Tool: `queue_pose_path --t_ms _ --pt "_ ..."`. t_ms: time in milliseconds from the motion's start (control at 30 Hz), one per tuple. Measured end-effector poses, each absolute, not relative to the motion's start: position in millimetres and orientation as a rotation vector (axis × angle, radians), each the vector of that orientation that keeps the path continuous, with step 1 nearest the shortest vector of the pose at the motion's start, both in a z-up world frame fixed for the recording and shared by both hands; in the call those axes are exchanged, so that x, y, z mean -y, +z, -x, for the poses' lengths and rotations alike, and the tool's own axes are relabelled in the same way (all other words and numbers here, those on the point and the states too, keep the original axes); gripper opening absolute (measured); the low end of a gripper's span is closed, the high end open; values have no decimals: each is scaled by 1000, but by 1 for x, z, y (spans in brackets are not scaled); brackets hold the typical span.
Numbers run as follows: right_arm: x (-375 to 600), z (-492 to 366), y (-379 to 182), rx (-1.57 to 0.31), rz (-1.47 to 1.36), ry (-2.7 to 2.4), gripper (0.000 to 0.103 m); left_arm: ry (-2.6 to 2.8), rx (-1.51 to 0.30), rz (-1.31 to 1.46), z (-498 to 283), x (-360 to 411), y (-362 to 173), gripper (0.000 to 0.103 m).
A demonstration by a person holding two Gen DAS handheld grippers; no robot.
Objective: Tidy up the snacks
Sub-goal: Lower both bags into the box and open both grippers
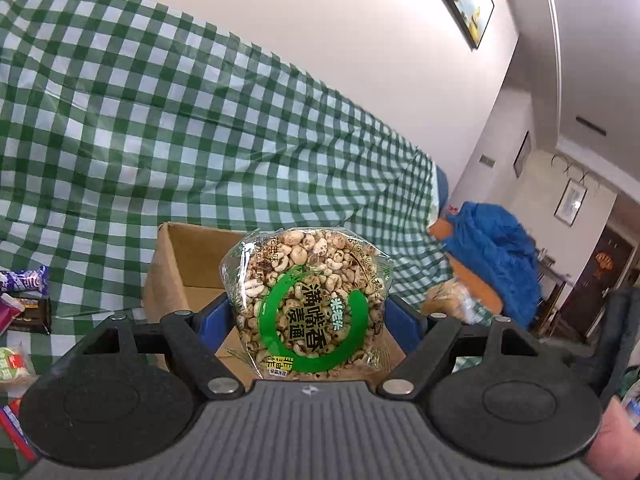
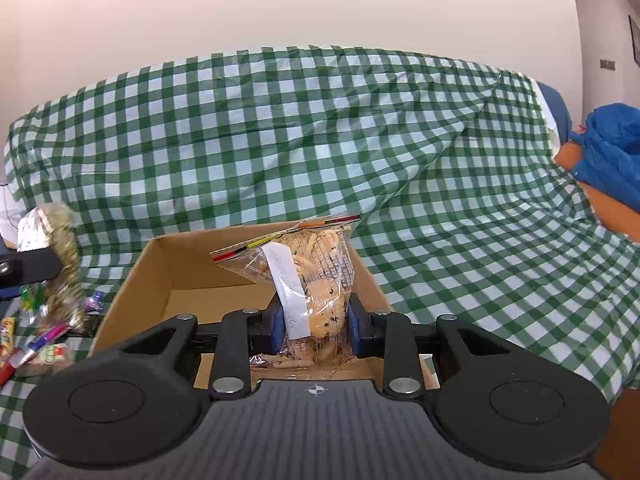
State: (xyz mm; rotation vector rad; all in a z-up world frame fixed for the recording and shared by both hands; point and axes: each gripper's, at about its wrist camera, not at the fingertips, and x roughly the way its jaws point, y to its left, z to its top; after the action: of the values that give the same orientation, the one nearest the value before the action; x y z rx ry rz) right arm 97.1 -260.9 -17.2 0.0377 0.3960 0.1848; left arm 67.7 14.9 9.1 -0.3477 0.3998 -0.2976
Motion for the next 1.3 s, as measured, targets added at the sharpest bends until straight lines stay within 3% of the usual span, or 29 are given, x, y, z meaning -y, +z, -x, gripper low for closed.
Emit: queue_pose_path --t_ms 1300 --pt "247 -111 -18 -402 22 116 32 -292 -443 314 -79 -4 -4 84"
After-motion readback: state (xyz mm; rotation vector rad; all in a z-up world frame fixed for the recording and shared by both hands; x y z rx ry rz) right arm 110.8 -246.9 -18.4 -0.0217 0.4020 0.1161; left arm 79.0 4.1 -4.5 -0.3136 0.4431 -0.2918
